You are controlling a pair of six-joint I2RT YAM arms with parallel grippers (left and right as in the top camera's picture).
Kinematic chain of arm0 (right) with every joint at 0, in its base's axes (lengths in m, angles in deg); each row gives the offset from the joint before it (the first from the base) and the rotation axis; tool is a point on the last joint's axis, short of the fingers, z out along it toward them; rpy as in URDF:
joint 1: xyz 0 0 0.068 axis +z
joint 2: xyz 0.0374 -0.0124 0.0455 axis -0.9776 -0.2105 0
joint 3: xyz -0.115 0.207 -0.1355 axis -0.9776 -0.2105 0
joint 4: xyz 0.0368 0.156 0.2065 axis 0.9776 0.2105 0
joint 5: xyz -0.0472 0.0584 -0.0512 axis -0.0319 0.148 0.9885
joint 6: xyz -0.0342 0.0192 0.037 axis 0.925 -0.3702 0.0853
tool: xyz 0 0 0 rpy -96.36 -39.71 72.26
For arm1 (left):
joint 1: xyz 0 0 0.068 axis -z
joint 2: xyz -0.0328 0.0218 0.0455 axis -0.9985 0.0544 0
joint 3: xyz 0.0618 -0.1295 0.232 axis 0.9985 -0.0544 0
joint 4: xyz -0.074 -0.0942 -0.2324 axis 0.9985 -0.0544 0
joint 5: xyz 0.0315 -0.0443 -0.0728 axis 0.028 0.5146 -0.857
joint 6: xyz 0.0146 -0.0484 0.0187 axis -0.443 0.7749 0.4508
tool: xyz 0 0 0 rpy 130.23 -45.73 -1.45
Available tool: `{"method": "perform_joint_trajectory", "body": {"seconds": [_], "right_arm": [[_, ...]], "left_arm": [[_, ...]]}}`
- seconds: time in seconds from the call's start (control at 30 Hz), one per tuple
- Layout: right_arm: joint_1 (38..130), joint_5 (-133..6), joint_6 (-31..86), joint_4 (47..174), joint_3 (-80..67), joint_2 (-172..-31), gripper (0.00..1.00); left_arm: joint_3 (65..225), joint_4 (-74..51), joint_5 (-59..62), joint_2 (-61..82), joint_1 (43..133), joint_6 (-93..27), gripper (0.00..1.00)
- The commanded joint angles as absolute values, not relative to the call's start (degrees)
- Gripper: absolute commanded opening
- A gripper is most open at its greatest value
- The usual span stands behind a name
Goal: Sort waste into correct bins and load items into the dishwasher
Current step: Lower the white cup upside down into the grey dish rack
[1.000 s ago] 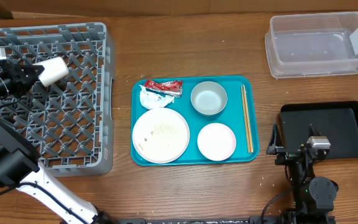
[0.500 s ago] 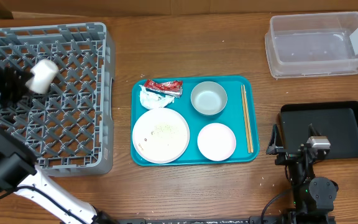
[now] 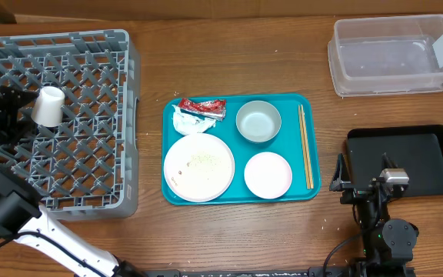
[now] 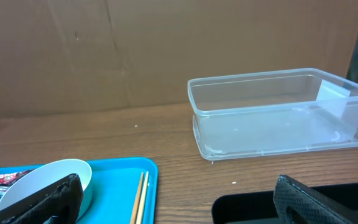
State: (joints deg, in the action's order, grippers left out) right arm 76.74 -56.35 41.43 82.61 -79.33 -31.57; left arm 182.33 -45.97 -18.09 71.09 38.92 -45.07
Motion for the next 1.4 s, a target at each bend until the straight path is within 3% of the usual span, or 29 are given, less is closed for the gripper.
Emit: {"method": "perform_joint_trajectory", "body": {"seconds": [0.0,0.03,0.07,0.17,0.2,0.23,0.27,0.47,0.57,0.6,0.87,1.37], "right_arm": [[76.5,-55.8,41.4,82.3,-79.9,-31.1,1.00],[76.5,-55.8,41.4,82.3,-79.9,-31.1,1.00],[76.5,-55.8,41.4,82.3,-79.9,-31.1,1.00],[76.5,-55.8,41.4,82.3,-79.9,-31.1,1.00],[76.5,-55.8,41.4,82.3,-79.9,-31.1,1.00],[76.5,-55.8,41.4,82.3,-79.9,-31.1,1.00],[76.5,-55.8,41.4,82.3,-79.9,-31.1,1.00],[76.5,-55.8,41.4,82.3,-79.9,-31.1,1.00],[76.5,-55.8,41.4,82.3,-79.9,-31.1,1.00],[76.5,-55.8,41.4,82.3,-79.9,-31.1,1.00],[76.5,-55.8,41.4,82.3,-79.9,-31.1,1.00],[76.5,-55.8,41.4,82.3,-79.9,-31.1,1.00]], "left_arm": [[186.5,-50.5,-19.4,73.3,37.0,-43.7,0.49],[188.0,-51.9,-19.6,73.3,37.1,-43.6,0.34],[189.5,-53.2,-19.6,73.3,37.4,-43.6,0.24],[193.8,-56.2,-19.7,73.3,38.3,-43.6,0.25],[196.8,-58.3,-20.2,73.3,39.3,-43.6,0.20],[198.2,-59.1,-20.2,73.3,39.9,-43.6,0.07],[199.5,-59.9,-20.2,73.3,40.5,-43.6,0.04],[205.1,-61.4,-14.3,73.3,48.4,-44.1,0.04],[205.1,-60.4,-1.8,73.3,52.9,-44.0,0.04],[205.1,-59.7,9.0,73.3,55.9,-43.3,0.04],[205.1,-58.2,34.2,73.3,61.7,-35.6,0.04],[202.6,-55.3,30.6,73.3,61.4,-36.2,0.04]]}}
